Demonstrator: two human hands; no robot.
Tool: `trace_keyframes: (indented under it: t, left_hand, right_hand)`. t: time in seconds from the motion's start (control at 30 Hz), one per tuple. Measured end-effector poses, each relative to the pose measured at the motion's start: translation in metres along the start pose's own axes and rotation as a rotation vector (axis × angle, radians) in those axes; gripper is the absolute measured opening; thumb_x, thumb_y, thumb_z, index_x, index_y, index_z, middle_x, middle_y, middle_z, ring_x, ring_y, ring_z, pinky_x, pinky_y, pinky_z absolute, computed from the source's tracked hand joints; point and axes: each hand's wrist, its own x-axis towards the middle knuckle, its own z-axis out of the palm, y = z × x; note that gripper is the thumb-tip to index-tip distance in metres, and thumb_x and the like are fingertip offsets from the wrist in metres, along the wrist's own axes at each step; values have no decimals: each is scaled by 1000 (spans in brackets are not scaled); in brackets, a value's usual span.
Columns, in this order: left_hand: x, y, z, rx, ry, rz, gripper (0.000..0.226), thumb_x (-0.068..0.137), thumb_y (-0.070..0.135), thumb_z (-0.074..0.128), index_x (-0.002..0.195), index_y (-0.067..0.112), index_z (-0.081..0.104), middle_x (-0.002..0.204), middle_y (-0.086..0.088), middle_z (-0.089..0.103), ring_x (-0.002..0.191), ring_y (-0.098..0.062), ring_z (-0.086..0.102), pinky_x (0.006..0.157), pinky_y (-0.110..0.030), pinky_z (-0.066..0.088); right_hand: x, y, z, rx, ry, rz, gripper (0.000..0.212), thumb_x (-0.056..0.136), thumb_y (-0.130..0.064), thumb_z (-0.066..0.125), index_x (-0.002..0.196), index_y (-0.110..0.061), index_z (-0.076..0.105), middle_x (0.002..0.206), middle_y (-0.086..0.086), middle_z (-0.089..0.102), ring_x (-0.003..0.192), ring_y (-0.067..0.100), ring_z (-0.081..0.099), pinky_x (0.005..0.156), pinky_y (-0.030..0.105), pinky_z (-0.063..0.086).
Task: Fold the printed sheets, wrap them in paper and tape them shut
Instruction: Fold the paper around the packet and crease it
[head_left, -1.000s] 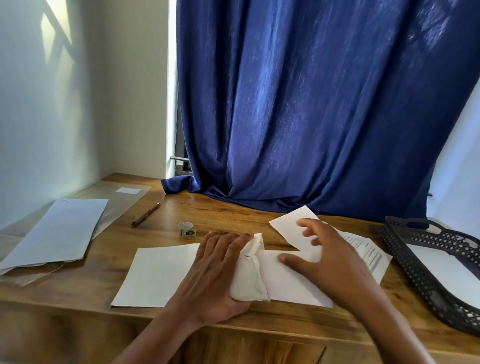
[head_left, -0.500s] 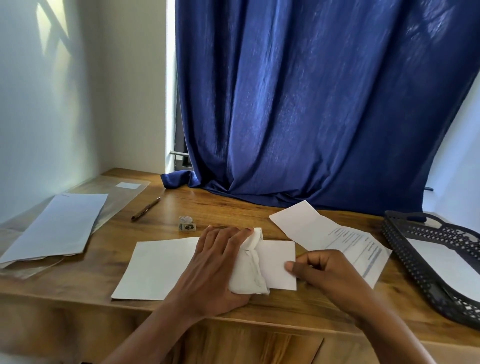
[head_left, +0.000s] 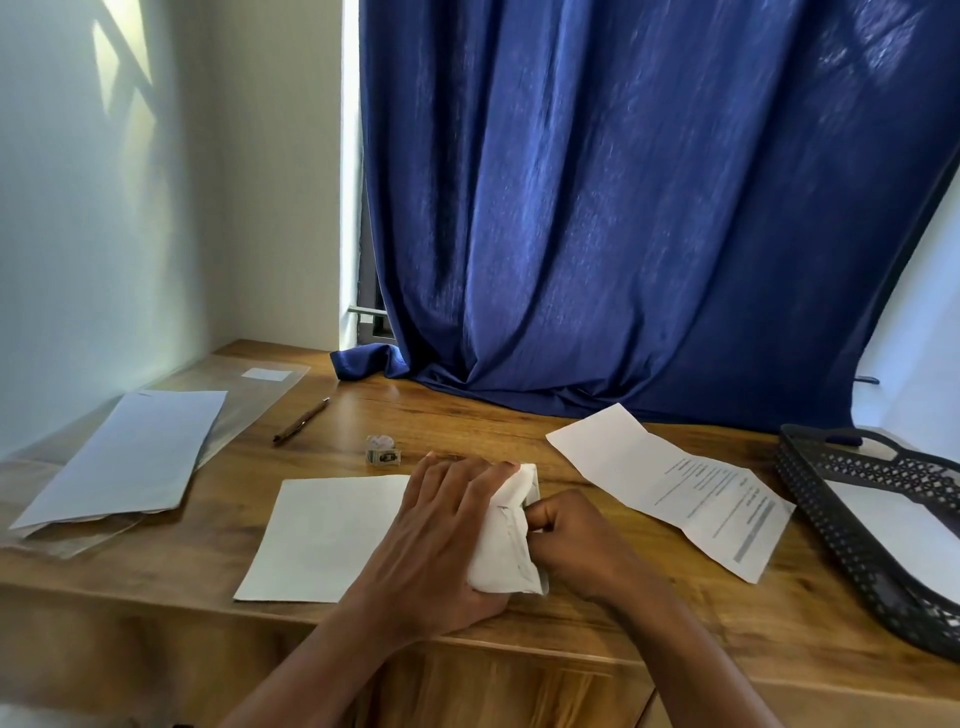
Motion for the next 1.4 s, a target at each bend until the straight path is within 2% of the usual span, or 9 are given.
trace_keyframes:
  t: [0.17,0.47,0.67,0.8,0.9,1.0,1.13,1.27,1.4]
  left_hand:
    - [0,0,-1,2,-3,-9,109,71,75,73,156,27,24,151,4,39,139,-15,35,124,-49,22]
    - [0,-1,1,-55,-43,-73,110,72,83,67,157,33,18,156,10,32,141,-9,30,124,-41,25]
    - [4,2,-1,-26,-361,-222,109,74,98,43,160,40,10,166,19,16,151,-3,13,128,-35,6]
    - [9,0,4,105,-574,-187,77,98,77,11,164,37,6,172,12,2,157,-6,-6,129,-41,-5]
    - [11,-2,7,168,-630,-155,67,105,65,11,164,35,-1,171,11,-5,157,-9,-11,129,-43,-5]
    - [12,-4,8,178,-654,-147,67,105,64,11,163,35,-5,170,12,-10,156,-9,-14,128,-44,-8]
    - [11,-2,8,140,-624,-171,71,104,66,13,162,33,-12,168,14,-11,156,-7,-12,128,-39,-9]
    - [4,-3,5,-179,-360,-312,79,107,56,31,154,41,-31,169,15,11,154,1,13,128,-29,10]
    - [0,-10,-4,-413,-67,-335,82,105,28,55,161,42,-4,159,17,39,145,5,33,120,-31,32]
  right_hand:
    - [6,-3,11,13,11,-18,17,88,-10,72,76,-22,77,73,-4,73,63,10,62,55,25,47]
    - [-4,12,3,164,24,-80,15,94,-22,69,87,-27,81,85,-6,78,80,13,72,71,31,56]
    - [-9,49,-17,224,287,42,8,91,-37,71,92,-34,77,91,-19,75,90,6,68,86,32,58]
    - [-12,64,-16,204,412,89,6,93,-37,69,98,-37,73,101,-21,70,98,4,64,83,22,53]
    - [-15,62,-12,145,408,81,9,96,-39,65,104,-39,69,104,-26,65,100,0,61,76,12,45]
    - [-18,56,-6,-1,381,21,24,99,-43,58,122,-40,63,120,-26,62,110,-4,57,92,18,49]
    - [-25,45,6,-500,289,-186,49,105,-51,37,152,-39,35,156,-20,36,139,0,36,108,17,31]
    - [-32,31,23,-508,95,-262,69,102,-63,28,160,-38,-1,167,-21,0,147,-7,-4,121,22,5]
    - [-36,22,34,-618,-136,-313,92,93,-81,25,157,-33,-19,156,-22,-25,138,-7,-25,119,26,-14]
